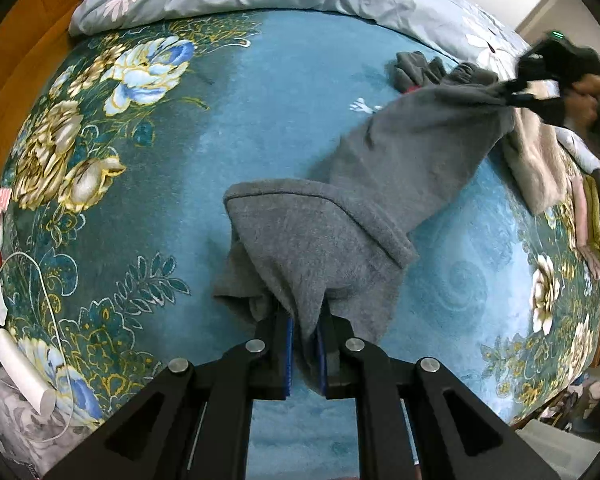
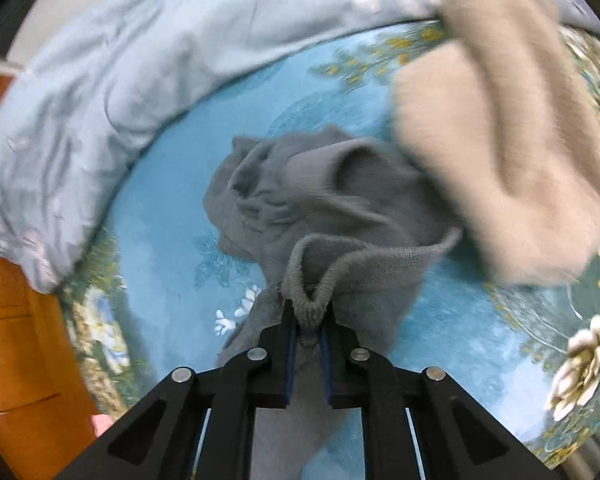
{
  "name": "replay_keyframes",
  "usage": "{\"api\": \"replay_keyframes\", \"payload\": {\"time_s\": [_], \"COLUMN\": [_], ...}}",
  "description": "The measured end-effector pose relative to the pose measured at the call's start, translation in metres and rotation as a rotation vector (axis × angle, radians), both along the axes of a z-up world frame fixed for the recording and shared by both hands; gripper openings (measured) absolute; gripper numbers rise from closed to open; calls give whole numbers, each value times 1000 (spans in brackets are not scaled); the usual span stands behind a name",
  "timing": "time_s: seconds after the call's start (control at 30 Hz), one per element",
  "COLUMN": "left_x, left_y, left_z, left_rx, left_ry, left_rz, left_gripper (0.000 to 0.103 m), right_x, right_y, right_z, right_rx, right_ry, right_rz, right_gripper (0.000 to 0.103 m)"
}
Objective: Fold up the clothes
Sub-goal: 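Grasp the grey garment's waistband with the right gripper, then hold the grey garment with both grippers and stretch it over the bed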
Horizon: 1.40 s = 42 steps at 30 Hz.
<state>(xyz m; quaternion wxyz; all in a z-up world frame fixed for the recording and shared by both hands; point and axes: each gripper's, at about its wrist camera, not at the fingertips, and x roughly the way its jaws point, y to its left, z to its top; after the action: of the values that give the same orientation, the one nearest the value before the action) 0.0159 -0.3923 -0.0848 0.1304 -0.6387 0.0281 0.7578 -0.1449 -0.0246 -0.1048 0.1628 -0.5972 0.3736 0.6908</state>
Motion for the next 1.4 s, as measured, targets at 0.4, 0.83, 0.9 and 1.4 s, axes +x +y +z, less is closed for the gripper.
{"api": "replay_keyframes", "payload": {"time_s": [0.4, 0.83, 0.9, 1.4], "left_x": [14, -33, -39, -66], "left_y": [37, 12, 7, 49], "left_z": [6, -64, -85, -129], "left_rx": [120, 456, 504, 172], "left_ry": [-105, -377, -438, -570], "left_rz": [60, 729, 874, 932], "left_gripper": [41, 49, 49, 7], "right_x": [205, 395, 407, 433], "right_y": [135, 211, 216, 220], "right_z": [79, 36, 35, 59], "right_rx": [31, -2, 1, -21], "right_ry": [184, 6, -4, 23], "right_rz": [-244, -525, -527, -498], "right_gripper": [9, 9, 8, 9]}}
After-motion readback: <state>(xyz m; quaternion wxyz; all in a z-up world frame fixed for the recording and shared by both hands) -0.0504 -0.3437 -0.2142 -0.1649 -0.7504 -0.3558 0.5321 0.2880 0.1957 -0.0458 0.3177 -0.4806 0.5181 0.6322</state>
